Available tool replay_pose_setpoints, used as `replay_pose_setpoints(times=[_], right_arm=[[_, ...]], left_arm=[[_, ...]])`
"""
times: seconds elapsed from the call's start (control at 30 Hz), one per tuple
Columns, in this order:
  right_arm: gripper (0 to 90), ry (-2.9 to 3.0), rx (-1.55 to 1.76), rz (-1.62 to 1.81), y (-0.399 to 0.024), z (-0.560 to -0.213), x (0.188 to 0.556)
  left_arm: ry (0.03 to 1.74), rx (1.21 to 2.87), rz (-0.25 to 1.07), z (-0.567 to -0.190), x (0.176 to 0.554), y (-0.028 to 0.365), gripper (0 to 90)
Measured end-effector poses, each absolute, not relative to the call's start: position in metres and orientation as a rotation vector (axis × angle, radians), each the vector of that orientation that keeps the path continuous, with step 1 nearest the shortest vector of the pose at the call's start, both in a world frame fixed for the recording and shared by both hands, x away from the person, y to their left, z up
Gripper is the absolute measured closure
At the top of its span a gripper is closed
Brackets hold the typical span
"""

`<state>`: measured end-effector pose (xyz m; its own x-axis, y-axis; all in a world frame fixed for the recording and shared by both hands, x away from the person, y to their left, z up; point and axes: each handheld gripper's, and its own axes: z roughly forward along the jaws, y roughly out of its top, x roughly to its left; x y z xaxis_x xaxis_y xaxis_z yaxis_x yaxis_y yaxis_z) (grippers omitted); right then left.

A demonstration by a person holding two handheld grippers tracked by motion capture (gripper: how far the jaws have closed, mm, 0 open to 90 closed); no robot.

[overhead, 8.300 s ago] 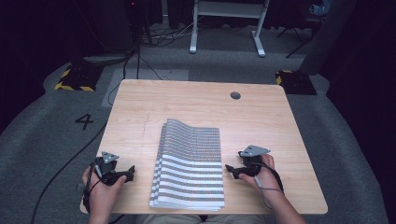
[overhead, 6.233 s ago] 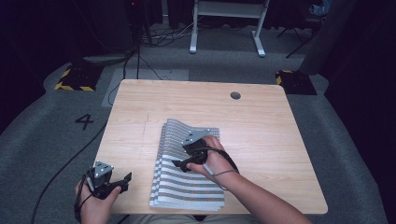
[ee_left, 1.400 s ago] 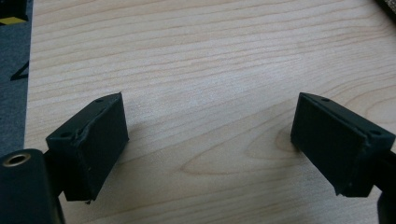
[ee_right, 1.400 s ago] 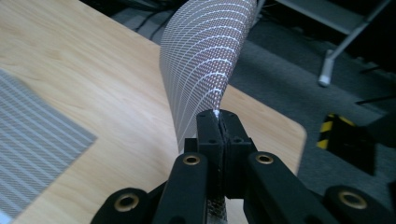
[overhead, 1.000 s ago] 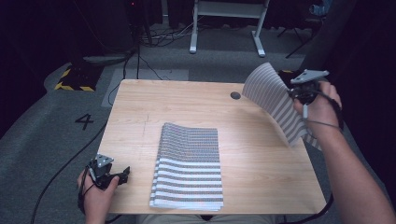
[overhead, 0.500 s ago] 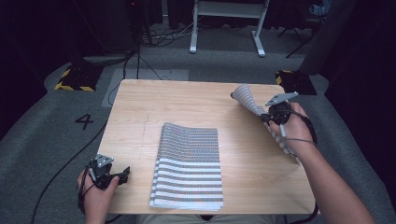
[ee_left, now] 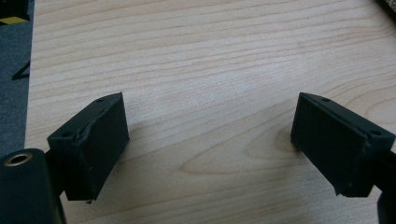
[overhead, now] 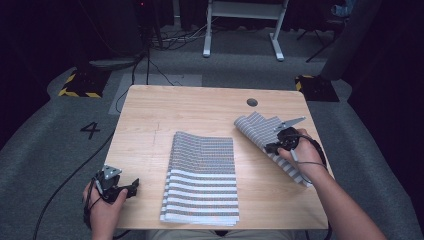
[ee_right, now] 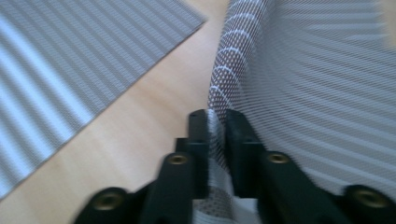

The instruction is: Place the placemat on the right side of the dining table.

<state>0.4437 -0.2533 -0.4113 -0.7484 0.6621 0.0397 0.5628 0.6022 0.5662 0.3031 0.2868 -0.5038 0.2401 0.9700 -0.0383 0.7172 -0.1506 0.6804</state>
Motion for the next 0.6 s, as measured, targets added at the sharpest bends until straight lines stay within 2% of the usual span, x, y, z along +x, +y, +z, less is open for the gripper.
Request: replay_pose_setpoints(times=[0.03, 0.07, 0.1, 0.17, 0.37, 0.43, 0.6], right_arm=[[58.8, 2.636, 1.039, 0.937, -0.252, -0.411, 0.441], [58.8, 2.636, 1.039, 0.937, -0.252, -0.411, 0.441], [50.1, 2.559, 1.064, 1.026, -0.254, -0.405, 0.438], [46.0, 2.505, 1.094, 1.082, -0.261, -0.398, 0.438], [48.8, 2.332, 1.24, 1.02, -0.303, -0.395, 0.451], [52.3, 2.273, 1.318, 0.897, -0.33, -0.407, 0.46], [52.3, 2.248, 1.43, 0.825, -0.352, -0.428, 0.468]], left_arm=[[1.538, 1.935, 0.563, -0.504, 0.303, 0.287, 11.4], [1.538, 1.935, 0.563, -0.504, 0.303, 0.287, 11.4], [1.538, 1.935, 0.56, -0.504, 0.303, 0.287, 11.4], [1.538, 1.935, 0.561, -0.504, 0.303, 0.287, 11.4], [1.539, 1.934, 0.563, -0.504, 0.303, 0.287, 11.4], [1.539, 1.934, 0.563, -0.504, 0.303, 0.287, 11.5], [1.542, 1.932, 0.565, -0.504, 0.303, 0.286, 11.5]])
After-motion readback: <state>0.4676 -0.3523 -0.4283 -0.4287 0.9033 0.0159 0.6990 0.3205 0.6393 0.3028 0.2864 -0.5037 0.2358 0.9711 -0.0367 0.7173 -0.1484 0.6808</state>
